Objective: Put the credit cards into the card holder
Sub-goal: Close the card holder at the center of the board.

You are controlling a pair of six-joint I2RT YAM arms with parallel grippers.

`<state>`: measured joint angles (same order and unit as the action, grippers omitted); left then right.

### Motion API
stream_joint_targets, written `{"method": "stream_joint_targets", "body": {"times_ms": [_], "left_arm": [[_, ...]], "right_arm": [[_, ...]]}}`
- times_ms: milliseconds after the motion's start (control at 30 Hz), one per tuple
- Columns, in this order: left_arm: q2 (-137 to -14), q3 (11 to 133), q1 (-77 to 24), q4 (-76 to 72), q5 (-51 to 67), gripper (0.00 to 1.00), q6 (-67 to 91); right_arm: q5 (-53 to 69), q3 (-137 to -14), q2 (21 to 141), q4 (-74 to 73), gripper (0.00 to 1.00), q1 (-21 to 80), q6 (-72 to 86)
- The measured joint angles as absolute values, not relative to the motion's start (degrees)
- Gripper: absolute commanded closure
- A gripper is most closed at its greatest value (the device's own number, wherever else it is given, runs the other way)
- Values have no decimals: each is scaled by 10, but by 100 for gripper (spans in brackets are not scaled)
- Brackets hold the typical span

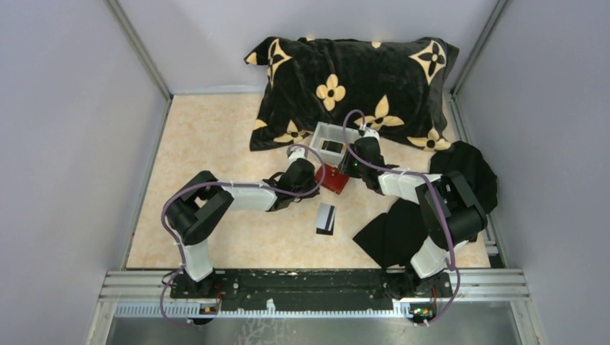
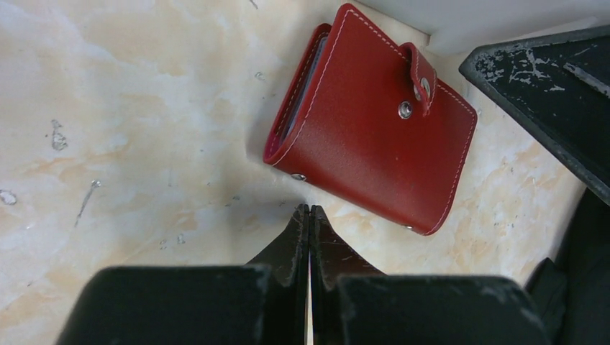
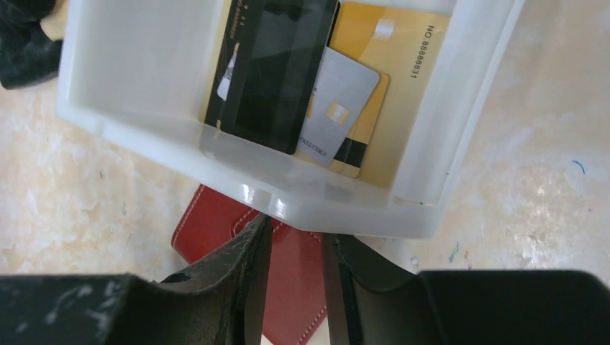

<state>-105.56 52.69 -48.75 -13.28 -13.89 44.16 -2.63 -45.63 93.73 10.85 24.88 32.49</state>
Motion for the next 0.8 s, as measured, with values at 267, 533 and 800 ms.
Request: {"method": "stream_joint_targets", "body": {"times_ms": [267, 533, 800], "left_arm": [[-1075, 547, -488, -138, -140, 100, 446], [-1075, 547, -488, -136, -159, 100, 449], [-1075, 547, -471, -136, -173, 100, 447]], "right_arm": [[-21, -479, 994, 115, 68, 241, 325], [-8, -482, 1005, 132, 68, 235, 328], [7, -440, 988, 173, 68, 235, 346]]}}
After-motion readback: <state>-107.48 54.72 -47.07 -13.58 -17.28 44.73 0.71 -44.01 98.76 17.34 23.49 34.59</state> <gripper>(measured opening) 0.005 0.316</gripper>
